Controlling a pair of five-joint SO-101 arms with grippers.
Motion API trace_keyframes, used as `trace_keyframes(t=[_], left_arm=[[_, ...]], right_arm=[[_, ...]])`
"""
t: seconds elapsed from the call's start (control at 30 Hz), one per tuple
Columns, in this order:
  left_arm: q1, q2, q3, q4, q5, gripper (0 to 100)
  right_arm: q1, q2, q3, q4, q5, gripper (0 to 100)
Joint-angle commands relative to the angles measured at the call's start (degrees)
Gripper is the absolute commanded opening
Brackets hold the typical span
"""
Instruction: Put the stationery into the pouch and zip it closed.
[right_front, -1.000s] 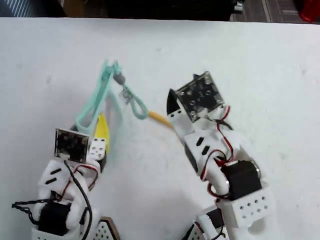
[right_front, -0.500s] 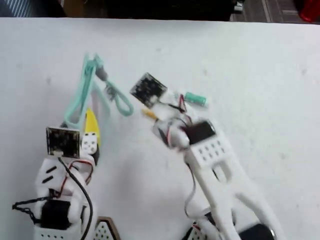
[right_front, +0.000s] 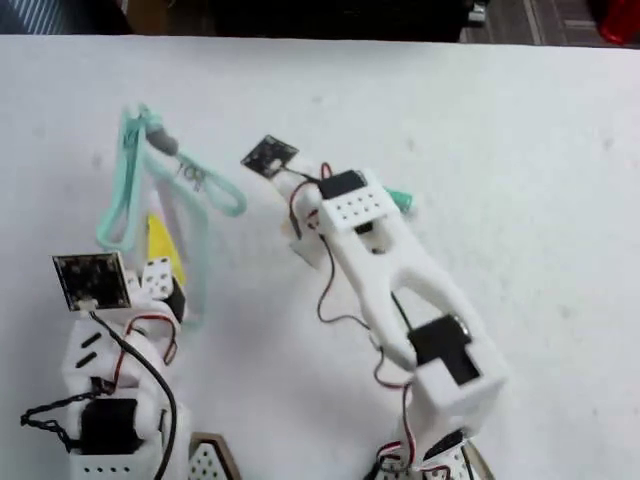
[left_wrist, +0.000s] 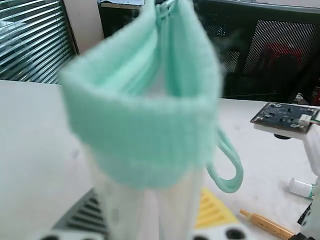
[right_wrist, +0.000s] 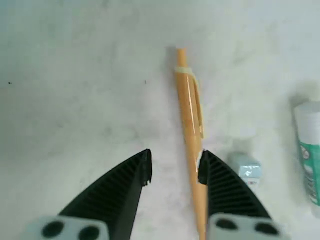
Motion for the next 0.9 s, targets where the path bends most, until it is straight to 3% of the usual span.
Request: trace_keyframes(t=[0.0, 0.3, 0.47, 0.53, 0.87], left_arm=[[-0.31, -0.57, -0.62, -1.76, 0.79, 2], [-0.31, -0.57, -0.53, -1.76, 0.79, 2], [-0.31, -0.57, -0.53, -1.76, 0.79, 2], [-0.31, -0.57, -0.53, -1.76, 0.97, 2], [-0.13, -0.57, -0.53, -1.76, 1.05, 2]], right_arm=[[0.92, 3.3, -5.19, -0.48, 0.62, 22.2], [2.59, 13.93, -10.64, -1.1, 0.62, 21.1], [2.86, 15.34, -10.73, -1.27, 0.62, 0.4], [2.86, 15.34, -10.73, -1.01, 0.62, 4.4], [2.51, 15.34, -10.55, -1.27, 0.18, 1.7]])
